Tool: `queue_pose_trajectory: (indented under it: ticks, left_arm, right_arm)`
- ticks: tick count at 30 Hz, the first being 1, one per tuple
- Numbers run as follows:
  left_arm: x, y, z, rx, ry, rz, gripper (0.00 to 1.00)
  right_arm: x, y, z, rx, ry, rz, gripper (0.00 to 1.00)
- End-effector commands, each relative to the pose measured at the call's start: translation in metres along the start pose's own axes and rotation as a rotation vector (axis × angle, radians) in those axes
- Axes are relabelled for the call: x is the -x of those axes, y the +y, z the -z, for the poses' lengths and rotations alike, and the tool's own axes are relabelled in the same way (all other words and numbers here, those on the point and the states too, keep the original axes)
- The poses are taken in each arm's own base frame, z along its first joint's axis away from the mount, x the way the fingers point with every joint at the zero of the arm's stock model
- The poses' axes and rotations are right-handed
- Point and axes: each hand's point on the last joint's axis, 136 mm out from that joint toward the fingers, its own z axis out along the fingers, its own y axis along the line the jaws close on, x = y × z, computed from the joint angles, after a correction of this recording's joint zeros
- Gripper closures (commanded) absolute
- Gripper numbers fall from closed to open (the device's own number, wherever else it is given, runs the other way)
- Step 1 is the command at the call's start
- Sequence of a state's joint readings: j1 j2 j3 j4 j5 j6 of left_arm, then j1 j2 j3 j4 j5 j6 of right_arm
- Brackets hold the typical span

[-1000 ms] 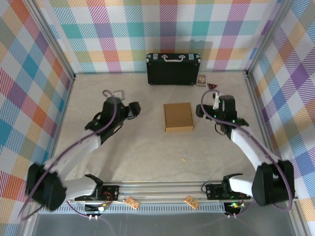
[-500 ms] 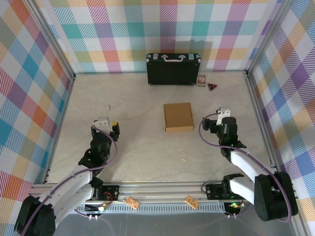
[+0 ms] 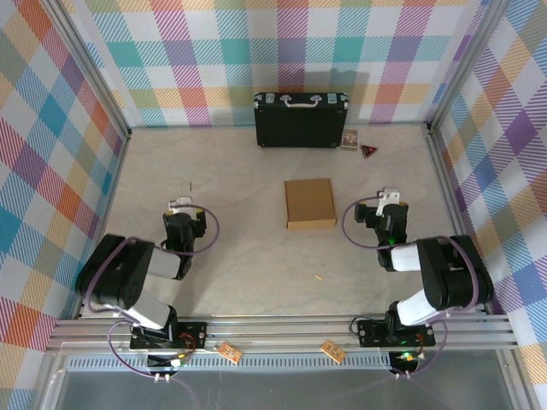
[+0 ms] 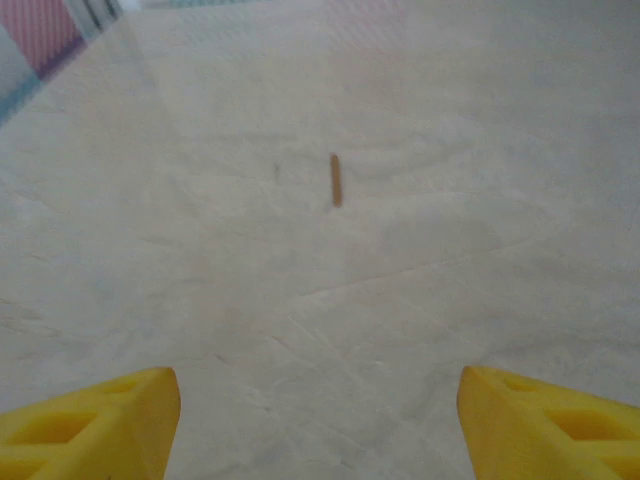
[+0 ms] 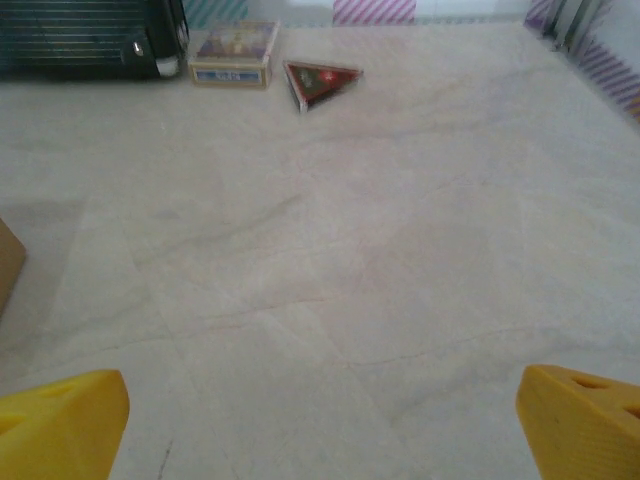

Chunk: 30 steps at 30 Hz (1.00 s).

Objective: Fold the paper box

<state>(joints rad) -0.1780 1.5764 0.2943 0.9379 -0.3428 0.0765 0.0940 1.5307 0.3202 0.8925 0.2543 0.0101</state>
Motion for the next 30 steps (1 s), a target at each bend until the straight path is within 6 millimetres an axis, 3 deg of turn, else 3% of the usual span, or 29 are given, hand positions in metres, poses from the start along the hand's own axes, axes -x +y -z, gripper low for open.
queue_pose_trajectory:
  ticks: [1,3,4,30]
  left_arm:
    - [0.032,-0.004,-0.016,-0.060,-0.036,0.065,0.28]
    - [0.031,-0.001,-0.021,-0.082,-0.015,0.094,0.21]
    - [0.031,0.000,-0.021,-0.084,-0.017,0.096,0.00]
    - [0.032,0.002,-0.019,-0.076,-0.027,0.098,0.00]
  right_arm:
    - [0.025,-0.001,-0.012,0.055,-0.037,-0.057,0.01]
    - [0.024,-0.003,-0.012,0.064,-0.024,-0.066,0.01]
    - [0.024,-0.003,-0.012,0.063,-0.033,-0.065,0.01]
    - [0.025,0.006,-0.010,0.117,-0.037,-0.039,0.01]
